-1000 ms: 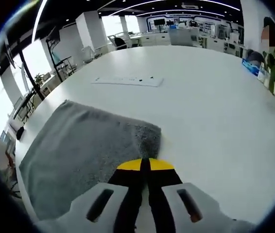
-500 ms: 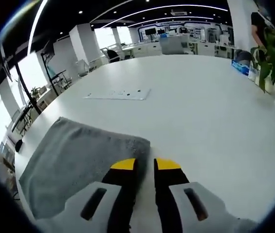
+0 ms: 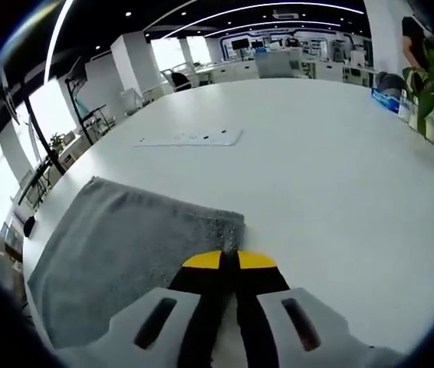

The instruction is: Fold the towel on the table until its edges align and the towel forms a compact rectangular stack.

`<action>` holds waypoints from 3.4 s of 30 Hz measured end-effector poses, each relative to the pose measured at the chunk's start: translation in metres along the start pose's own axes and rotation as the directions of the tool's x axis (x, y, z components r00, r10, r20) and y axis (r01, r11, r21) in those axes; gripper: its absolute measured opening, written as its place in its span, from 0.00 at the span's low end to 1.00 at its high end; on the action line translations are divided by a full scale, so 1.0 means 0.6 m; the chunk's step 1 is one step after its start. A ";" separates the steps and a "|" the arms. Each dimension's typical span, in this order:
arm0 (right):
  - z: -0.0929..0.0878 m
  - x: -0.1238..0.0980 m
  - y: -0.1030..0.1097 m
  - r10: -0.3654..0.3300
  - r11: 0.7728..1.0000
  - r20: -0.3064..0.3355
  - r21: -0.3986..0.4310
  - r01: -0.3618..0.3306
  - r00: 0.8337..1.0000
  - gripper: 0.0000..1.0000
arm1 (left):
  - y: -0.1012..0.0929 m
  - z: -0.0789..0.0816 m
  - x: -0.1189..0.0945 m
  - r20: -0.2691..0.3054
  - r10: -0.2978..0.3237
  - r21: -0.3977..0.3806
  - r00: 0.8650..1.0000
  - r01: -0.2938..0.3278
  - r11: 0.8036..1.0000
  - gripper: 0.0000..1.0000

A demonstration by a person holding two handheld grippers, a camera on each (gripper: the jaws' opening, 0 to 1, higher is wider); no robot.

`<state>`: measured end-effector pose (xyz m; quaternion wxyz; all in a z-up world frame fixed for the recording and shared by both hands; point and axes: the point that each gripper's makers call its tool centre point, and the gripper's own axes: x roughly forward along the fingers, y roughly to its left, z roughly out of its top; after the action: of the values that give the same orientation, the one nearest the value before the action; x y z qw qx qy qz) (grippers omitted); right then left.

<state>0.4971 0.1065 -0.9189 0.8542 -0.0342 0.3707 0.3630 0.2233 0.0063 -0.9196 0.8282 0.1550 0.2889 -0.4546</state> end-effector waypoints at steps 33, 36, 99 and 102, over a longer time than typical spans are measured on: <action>0.055 -0.044 0.022 -0.029 1.000 0.053 0.010 0.028 0.998 0.00 | 0.020 0.054 -0.088 0.161 0.088 -0.240 0.983 -0.047 0.970 0.03; 0.062 -0.049 0.030 -0.023 1.000 0.062 0.013 0.023 0.998 0.00 | 0.027 0.057 -0.107 0.176 0.110 -0.250 0.978 -0.064 0.966 0.03; 0.225 -0.044 0.307 0.208 0.977 0.195 -0.077 -0.197 0.958 0.00 | 0.063 0.050 -0.352 0.313 0.341 -0.459 0.886 -0.173 0.871 0.03; 0.228 -0.041 0.320 0.216 0.976 0.195 -0.077 -0.204 0.957 0.00 | 0.067 0.037 -0.365 0.299 0.361 -0.489 0.883 -0.183 0.853 0.03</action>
<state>0.4452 0.2775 -0.7636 0.8428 0.0185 0.2728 0.4636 0.1725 0.1617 -0.7668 0.9380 -0.0905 0.1939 -0.2729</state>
